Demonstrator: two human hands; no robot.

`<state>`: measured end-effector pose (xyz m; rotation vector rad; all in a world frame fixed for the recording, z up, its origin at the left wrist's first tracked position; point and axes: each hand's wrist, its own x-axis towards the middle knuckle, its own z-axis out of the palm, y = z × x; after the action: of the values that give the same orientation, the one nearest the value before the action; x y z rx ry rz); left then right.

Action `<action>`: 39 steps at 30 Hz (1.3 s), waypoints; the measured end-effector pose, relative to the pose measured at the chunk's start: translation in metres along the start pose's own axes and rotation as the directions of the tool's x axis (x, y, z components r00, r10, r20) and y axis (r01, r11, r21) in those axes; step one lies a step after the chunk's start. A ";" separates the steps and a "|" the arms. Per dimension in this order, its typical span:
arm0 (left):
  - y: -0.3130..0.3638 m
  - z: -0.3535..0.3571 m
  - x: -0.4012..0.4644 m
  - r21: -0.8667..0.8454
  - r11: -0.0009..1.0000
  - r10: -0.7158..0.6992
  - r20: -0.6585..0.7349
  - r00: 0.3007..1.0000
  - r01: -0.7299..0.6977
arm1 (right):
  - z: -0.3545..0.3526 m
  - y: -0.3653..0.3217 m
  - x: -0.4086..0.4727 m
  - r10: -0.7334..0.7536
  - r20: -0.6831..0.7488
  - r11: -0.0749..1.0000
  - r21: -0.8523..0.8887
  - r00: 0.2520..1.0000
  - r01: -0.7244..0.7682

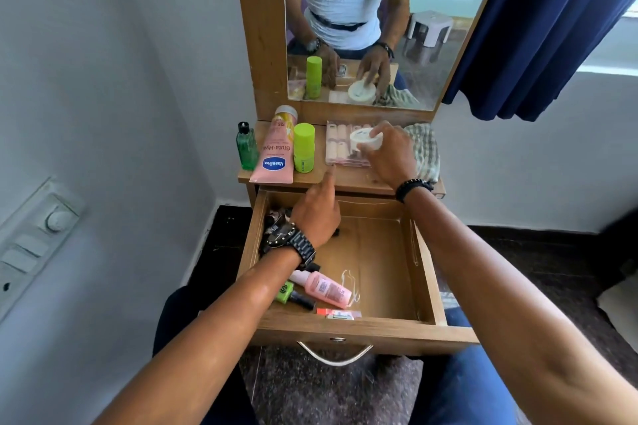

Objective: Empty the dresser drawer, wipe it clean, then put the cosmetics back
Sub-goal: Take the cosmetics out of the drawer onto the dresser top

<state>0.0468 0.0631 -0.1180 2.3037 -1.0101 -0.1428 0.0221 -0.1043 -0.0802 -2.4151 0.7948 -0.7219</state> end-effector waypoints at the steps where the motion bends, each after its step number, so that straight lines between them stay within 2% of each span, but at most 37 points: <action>1: -0.001 0.001 0.000 0.026 1.000 0.002 -0.001 1.000 -0.002 | 0.005 0.001 0.004 0.008 -0.006 1.000 -0.013 1.000 -0.008; 8: -0.005 0.000 0.005 0.035 0.999 -0.002 0.010 1.000 0.002 | 0.024 0.004 0.024 0.105 -0.035 0.994 -0.014 0.994 -0.105; 14: -0.009 -0.001 0.000 -0.022 0.999 0.043 0.040 0.998 -0.043 | 0.020 0.017 0.021 0.063 0.116 0.998 0.004 0.991 -0.064; 18: -0.018 0.000 -0.010 -0.118 0.991 0.068 0.072 0.995 -0.059 | 0.012 0.011 -0.006 -0.022 -0.006 0.996 0.091 1.000 0.022; 21: -0.029 0.000 -0.020 -0.150 0.987 0.069 0.092 0.993 -0.054 | 0.008 0.006 -0.046 -0.137 -0.079 0.974 0.172 0.987 0.149; 23: -0.038 0.002 -0.025 -0.116 0.993 0.042 0.116 0.992 -0.029 | 0.011 0.010 -0.072 -0.223 0.026 0.953 0.215 0.975 0.212; 26: -0.049 0.005 -0.029 -0.064 0.997 -0.035 0.145 0.989 0.044 | 0.024 0.025 -0.100 -0.277 0.296 0.954 0.200 0.914 0.224; 28: -0.054 0.008 -0.029 -0.038 0.995 -0.083 0.173 0.981 0.091 | 0.039 0.036 -0.107 -0.262 0.468 0.965 0.104 0.844 0.242; 30: -0.058 0.011 -0.029 -0.041 0.990 -0.121 0.210 0.970 0.133 | 0.053 0.042 -0.109 -0.186 0.582 0.969 -0.022 0.791 0.244; 35: -0.062 0.018 -0.030 -0.039 0.985 -0.152 0.236 0.960 0.165 | 0.074 0.039 -0.106 -0.063 0.615 0.952 -0.200 0.786 0.232; 39: -0.063 0.018 -0.031 -0.060 0.983 -0.158 0.213 0.964 0.174 | 0.076 0.037 -0.105 -0.042 0.595 0.965 -0.183 0.802 0.186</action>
<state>0.0592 0.1086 -0.1731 2.3343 -0.8915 -0.4928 -0.0183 -0.0412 -0.1919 -2.6860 0.4905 0.1197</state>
